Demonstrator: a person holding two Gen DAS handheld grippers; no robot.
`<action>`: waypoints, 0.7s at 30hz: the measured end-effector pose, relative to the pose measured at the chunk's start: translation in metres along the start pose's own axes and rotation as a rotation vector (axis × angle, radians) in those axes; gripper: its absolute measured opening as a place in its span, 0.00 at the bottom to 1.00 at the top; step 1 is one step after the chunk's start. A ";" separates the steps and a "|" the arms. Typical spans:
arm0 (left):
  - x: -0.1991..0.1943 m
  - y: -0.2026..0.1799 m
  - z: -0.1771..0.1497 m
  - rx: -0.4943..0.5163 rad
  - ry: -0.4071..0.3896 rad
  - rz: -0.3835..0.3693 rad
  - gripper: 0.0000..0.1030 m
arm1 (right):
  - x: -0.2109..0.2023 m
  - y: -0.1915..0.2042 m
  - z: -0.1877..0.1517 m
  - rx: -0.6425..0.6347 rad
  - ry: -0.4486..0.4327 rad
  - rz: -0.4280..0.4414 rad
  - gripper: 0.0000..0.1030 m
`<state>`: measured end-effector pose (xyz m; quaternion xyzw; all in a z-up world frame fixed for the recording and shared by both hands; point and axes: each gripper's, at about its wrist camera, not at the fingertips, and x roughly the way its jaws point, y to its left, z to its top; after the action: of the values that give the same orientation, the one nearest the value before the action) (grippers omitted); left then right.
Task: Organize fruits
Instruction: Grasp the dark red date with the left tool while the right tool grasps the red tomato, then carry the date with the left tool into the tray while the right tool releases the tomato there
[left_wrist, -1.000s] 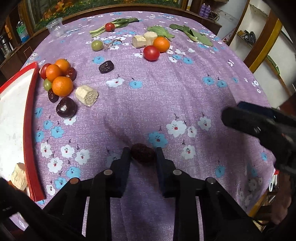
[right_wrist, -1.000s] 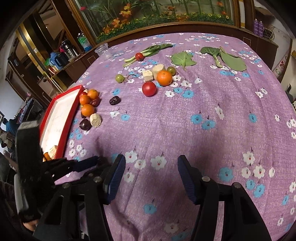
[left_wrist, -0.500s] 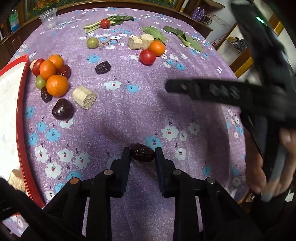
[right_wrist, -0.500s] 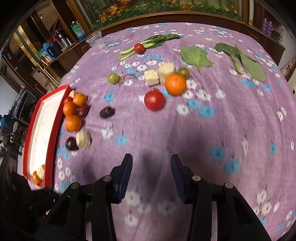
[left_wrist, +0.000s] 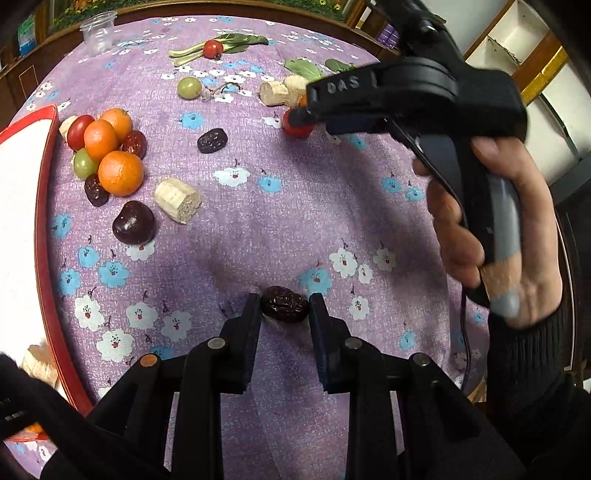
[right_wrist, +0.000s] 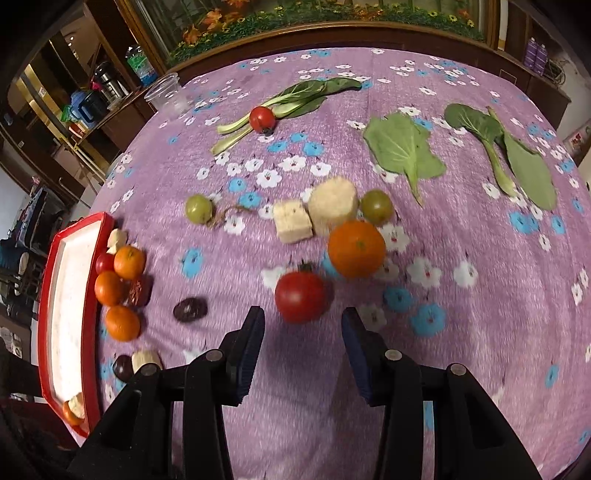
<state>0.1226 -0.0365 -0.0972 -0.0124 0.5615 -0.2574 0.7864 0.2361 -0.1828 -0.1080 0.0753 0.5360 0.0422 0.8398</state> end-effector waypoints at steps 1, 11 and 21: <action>0.002 0.001 0.000 -0.001 0.003 -0.002 0.23 | 0.002 0.000 0.001 -0.001 0.002 -0.008 0.43; 0.006 0.000 -0.013 -0.016 0.010 -0.016 0.23 | 0.016 0.007 0.003 -0.013 0.011 -0.027 0.32; 0.002 -0.005 -0.020 0.000 0.006 0.001 0.23 | 0.007 0.007 -0.015 -0.022 0.002 -0.015 0.31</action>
<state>0.1037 -0.0362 -0.1050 -0.0114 0.5637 -0.2570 0.7849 0.2259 -0.1731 -0.1196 0.0622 0.5370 0.0420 0.8402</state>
